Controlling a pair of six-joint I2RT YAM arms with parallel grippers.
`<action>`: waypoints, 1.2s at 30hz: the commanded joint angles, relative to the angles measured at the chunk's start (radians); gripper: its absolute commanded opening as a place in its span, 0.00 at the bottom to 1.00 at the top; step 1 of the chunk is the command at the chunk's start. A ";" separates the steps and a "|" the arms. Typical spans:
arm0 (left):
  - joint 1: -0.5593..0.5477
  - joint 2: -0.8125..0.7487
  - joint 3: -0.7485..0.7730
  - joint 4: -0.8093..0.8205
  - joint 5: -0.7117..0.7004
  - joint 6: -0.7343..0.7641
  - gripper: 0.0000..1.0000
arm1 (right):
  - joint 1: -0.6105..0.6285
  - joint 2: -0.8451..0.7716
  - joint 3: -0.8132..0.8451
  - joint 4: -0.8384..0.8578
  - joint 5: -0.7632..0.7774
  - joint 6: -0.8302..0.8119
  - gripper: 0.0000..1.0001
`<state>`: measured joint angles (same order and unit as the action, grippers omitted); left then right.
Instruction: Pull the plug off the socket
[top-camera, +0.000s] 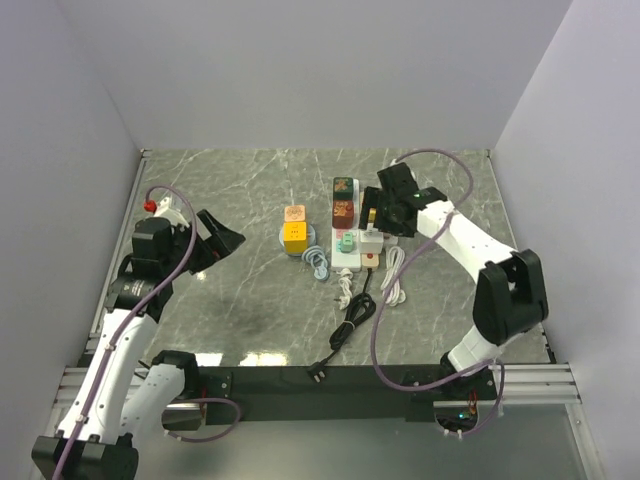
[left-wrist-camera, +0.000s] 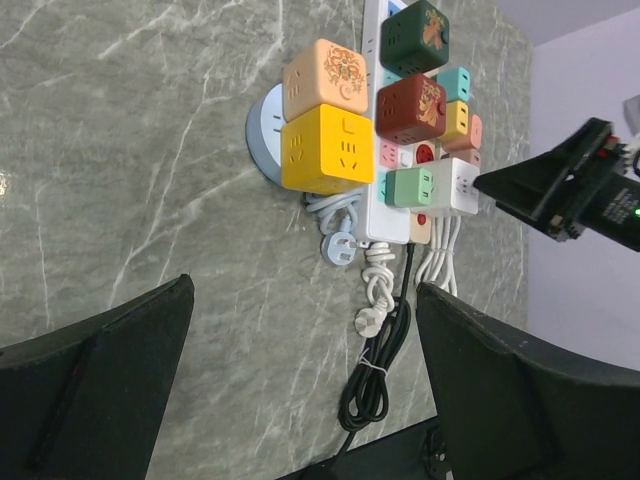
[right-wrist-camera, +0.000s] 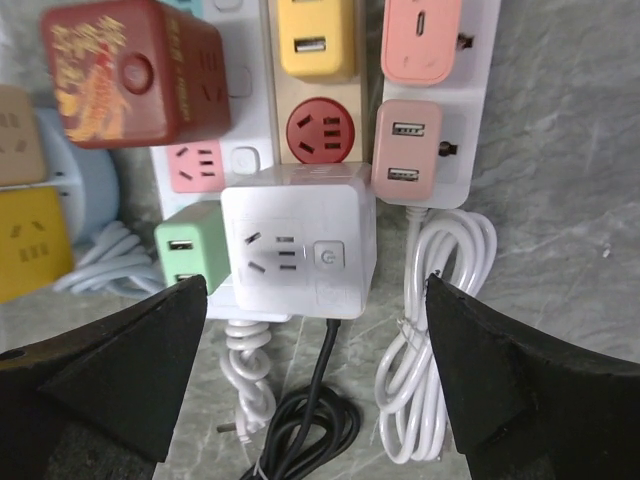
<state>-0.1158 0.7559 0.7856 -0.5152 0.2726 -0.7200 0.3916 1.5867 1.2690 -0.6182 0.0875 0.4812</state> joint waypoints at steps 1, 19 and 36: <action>-0.004 0.016 0.007 0.055 0.010 0.021 0.99 | 0.021 0.047 0.044 0.006 0.034 -0.013 0.96; -0.004 0.017 -0.005 0.020 -0.038 0.054 0.99 | 0.050 0.234 0.084 0.147 -0.170 0.005 0.83; -0.005 0.040 0.021 0.017 -0.055 0.056 0.99 | 0.208 0.484 0.452 0.097 -0.381 0.020 0.76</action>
<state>-0.1169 0.7933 0.7826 -0.5056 0.2298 -0.6830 0.5053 2.0361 1.6112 -0.6662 -0.0788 0.4713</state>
